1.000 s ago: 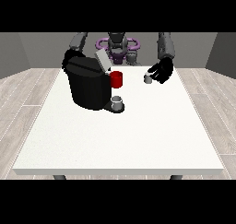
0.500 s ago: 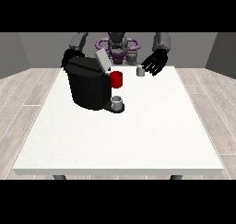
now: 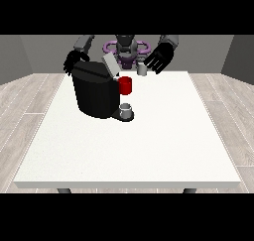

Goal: Insert the coffee pod into the coffee machine and close the lid

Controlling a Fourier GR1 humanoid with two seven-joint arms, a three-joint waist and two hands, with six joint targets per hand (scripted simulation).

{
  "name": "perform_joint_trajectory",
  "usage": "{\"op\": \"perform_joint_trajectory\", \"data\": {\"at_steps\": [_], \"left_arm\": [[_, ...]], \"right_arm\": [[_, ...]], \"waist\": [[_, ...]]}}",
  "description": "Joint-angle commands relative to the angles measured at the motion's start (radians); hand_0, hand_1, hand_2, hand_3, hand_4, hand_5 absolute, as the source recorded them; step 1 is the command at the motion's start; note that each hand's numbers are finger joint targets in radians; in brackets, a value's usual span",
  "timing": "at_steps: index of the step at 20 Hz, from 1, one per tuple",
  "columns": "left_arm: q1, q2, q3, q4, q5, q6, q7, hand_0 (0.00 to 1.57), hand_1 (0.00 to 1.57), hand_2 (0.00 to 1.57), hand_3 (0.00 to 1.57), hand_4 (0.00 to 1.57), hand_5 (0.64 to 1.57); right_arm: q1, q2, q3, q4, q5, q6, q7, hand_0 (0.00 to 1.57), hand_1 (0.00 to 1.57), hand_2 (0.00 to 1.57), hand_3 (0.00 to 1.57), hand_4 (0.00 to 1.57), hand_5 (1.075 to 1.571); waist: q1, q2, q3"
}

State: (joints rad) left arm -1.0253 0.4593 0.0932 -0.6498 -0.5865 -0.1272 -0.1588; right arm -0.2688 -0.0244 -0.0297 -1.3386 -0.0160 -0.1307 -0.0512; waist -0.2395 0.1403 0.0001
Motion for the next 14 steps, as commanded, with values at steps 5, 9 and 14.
{"op": "perform_joint_trajectory", "data": {"at_steps": [5, 9, 14], "left_arm": [[-0.072, 0.016, 0.031, 0.014, -0.003, 0.022, 0.009, 1.26, 1.26, 1.32, 1.25, 0.52, 1.571], [-0.103, 0.003, 0.015, 0.009, -0.023, 0.010, 0.034, 1.26, 1.26, 1.31, 1.24, 0.51, 1.571], [-0.121, 0.034, 0.028, 0.014, -0.027, 0.004, 0.009, 1.31, 1.31, 1.33, 1.24, 0.49, 1.571]], "right_arm": [[-0.026, -0.041, -0.006, -0.057, -0.012, 0.041, -0.007, 0.00, 0.00, 0.00, 0.00, 0.55, 1.571], [-0.043, -0.002, 0.007, -0.048, 0.020, -0.025, 0.017, 0.00, 0.00, 0.00, 0.00, 0.48, 1.571], [-0.051, -0.028, -0.018, -0.049, 0.000, -0.002, 0.005, 0.00, 0.00, 0.00, 0.00, 0.48, 1.571]], "waist": [[-0.076, 0.079, -0.0001], [-0.044, 0.071, 0.0000], [-0.049, 0.106, 0.0000]]}}
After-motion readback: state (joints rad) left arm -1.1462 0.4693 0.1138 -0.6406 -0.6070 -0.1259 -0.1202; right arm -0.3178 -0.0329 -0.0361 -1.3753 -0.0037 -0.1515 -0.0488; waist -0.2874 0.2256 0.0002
